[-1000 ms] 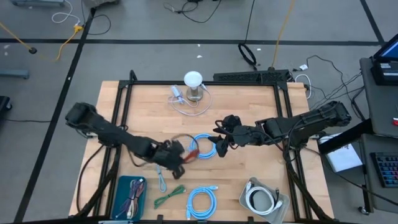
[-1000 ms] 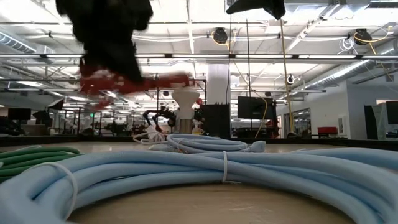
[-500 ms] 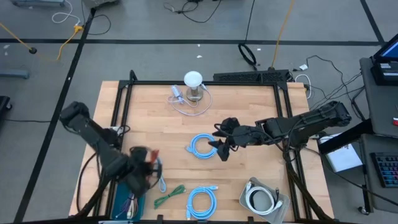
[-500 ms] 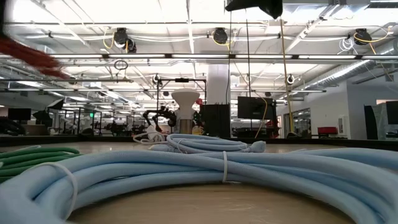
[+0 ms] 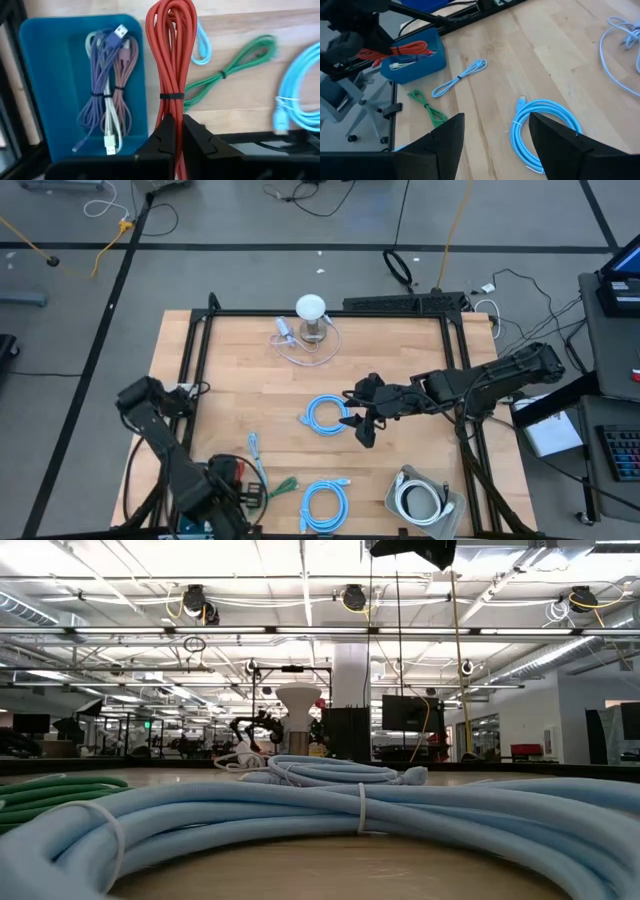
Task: Pick & Place USB Port
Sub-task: Put the red charger cable into the blue bin
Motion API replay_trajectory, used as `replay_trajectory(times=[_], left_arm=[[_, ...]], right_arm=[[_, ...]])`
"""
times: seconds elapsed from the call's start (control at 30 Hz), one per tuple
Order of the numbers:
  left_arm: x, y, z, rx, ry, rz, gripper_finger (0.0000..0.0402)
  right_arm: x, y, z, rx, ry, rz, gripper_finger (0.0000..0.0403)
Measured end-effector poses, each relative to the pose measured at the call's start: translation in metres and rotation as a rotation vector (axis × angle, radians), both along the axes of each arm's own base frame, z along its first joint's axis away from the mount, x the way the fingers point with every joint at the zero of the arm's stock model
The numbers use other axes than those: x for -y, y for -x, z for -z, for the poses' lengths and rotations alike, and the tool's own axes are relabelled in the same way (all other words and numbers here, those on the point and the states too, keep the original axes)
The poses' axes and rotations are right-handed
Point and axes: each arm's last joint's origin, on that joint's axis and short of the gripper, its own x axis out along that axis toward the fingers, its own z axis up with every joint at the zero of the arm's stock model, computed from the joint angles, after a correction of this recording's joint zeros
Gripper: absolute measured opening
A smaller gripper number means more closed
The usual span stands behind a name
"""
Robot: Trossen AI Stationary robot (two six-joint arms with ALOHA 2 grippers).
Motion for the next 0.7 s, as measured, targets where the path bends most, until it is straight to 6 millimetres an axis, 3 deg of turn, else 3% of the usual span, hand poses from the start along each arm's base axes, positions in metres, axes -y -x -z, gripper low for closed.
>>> replay_trajectory(times=[0.2,0.7], left_arm=[[0.004,0.008,0.006,-0.157,-0.029,0.002,0.0009],[0.009,0.027,0.029,-0.264,-0.018,0.025,0.0009]], right_arm=[[-0.005,0.003,-0.001,-0.002,0.011,-0.026,0.0215],[-0.01,0.011,-0.006,0.004,0.015,-0.053,0.0215]])
